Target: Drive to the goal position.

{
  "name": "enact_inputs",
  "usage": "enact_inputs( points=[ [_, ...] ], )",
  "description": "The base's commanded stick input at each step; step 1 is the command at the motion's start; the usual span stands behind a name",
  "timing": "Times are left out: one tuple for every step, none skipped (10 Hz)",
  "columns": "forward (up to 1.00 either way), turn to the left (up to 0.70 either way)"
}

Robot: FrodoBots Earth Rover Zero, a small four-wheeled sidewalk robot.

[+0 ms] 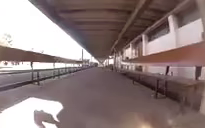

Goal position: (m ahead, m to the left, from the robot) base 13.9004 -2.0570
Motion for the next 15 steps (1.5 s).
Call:
enact_inputs(
  points=[
    [0.92,0.28],
    [0.92,0.37],
    [0.92,0.01],
    [0.92,0.01],
    [0.92,0.01],
    [0.92,0.01],
    [0.92,0.01],
    [0.92,0.01],
    [0.92,0.01],
    [0.92,0.01],
    [0.92,0.01],
    [0.92,0.01],
    [0.92,0.01],
    [0.92,0.01],
    [0.92,0.01]
  ],
)
